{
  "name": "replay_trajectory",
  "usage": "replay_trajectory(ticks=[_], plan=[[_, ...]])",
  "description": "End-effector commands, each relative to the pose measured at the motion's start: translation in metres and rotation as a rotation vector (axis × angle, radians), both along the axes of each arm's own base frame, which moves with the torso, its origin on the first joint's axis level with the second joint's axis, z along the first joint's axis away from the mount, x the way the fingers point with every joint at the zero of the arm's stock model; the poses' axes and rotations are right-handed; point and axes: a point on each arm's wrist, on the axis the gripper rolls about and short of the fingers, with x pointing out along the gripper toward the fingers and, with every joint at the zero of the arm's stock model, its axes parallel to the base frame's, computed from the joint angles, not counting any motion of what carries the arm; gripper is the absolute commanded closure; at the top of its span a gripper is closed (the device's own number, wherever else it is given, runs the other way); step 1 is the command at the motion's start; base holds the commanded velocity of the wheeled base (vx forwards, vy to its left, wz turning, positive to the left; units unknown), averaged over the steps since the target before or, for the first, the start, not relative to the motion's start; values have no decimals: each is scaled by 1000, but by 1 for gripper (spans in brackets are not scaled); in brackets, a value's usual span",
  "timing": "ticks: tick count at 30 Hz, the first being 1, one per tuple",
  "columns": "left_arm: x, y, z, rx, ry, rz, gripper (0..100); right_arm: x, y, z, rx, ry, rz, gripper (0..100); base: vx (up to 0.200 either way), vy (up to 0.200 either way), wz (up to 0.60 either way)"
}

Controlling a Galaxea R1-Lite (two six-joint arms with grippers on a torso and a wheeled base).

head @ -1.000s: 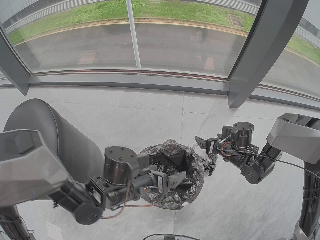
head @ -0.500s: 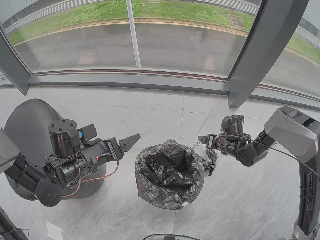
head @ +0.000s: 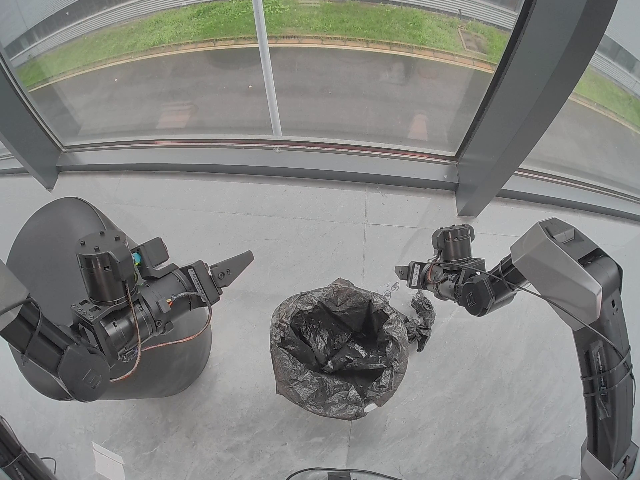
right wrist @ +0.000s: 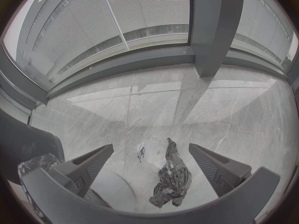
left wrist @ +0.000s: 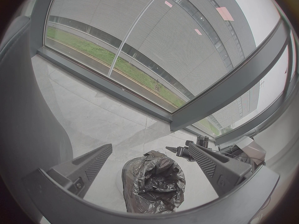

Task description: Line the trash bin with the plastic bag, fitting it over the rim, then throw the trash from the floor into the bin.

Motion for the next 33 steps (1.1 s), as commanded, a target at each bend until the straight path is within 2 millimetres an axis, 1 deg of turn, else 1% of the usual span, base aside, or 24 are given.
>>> replay_trajectory(ticks=[1, 4, 7, 10, 14, 16, 17, 23, 30, 33], plan=[[1, 8, 3, -7, -10, 12, 0, 13, -3, -21, -6, 28, -6, 0, 0, 0, 0], [2, 8, 2, -7, -7, 13, 0, 17, -2, -18, -24, 56, 9, 0, 0, 0, 0], [1, 8, 2, -6, -5, 10, 0, 21, 0, -17, -48, 68, 67, 0, 0, 0, 0], [0, 8, 2, -9, -1, -14, 0, 24, -1, -21, -80, 94, 117, 0, 0, 0, 0], [1, 8, 0, -9, 5, -21, 0, 32, -1, -28, -94, 109, 122, 0, 0, 0, 0], [1, 8, 0, -9, 5, -21, 0, 32, -1, -28, -94, 109, 122, 0, 0, 0, 0], [2, 10, -1, -8, 7, -15, 0, 34, 0, -34, -97, 123, 122, 0, 0, 0, 0], [2, 10, -1, -9, 7, -14, 0, 46, 1, -48, -98, 124, 113, 0, 0, 0, 0], [4, 10, -4, -6, 17, -14, 0, 53, 4, -45, -96, 148, 112, 0, 0, 0, 0], [5, 9, -6, -4, 23, -14, 0, 53, 4, -47, -99, 167, 114, 0, 0, 0, 0]])
